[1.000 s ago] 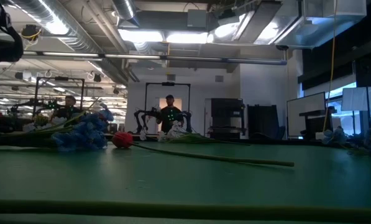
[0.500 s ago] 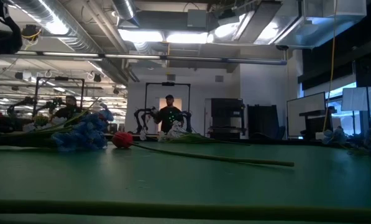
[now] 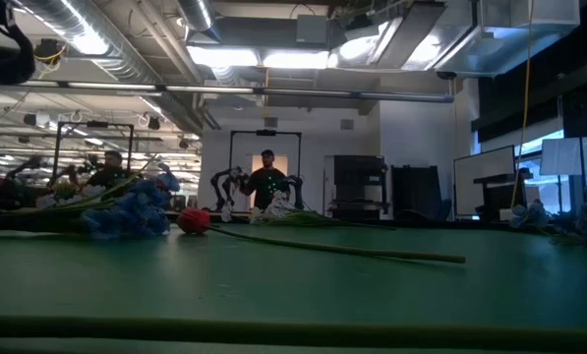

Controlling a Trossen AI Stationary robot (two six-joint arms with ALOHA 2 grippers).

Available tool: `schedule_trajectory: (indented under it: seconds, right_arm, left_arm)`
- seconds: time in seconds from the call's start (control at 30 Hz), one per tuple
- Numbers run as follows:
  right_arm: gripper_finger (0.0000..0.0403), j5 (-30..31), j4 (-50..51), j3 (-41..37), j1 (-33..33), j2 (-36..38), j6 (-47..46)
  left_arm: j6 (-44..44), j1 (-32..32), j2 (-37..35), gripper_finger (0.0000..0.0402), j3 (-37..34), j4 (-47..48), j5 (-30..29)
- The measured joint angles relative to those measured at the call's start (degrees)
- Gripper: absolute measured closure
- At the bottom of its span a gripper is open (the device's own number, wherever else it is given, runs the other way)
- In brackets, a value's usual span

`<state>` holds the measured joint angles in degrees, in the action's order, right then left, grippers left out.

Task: Sort flowers into vase by color
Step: Put the yellow tulip into the purple vase

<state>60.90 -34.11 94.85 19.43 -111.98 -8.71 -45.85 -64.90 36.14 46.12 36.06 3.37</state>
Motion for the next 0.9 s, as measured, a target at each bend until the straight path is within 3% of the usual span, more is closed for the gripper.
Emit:
schedule_trajectory:
  seconds: [0.27,0.6,0.9]
  right_arm:
    - [0.0205,0.1,2.6,0.0,-0.3,0.0,0.1]
    - [0.0205,1.6,6.1,0.0,1.0,0.0,-1.4]
    - [0.0205,1.9,14.0,0.0,1.2,0.0,-10.1]
  left_arm:
    - [7.6,-0.2,1.2,0.0250,0.9,2.3,-4.0]
    - [10.2,-6.4,2.5,0.0248,0.9,2.4,2.8]
    - [16.7,-8.2,4.0,0.0248,0.9,5.3,-7.9]
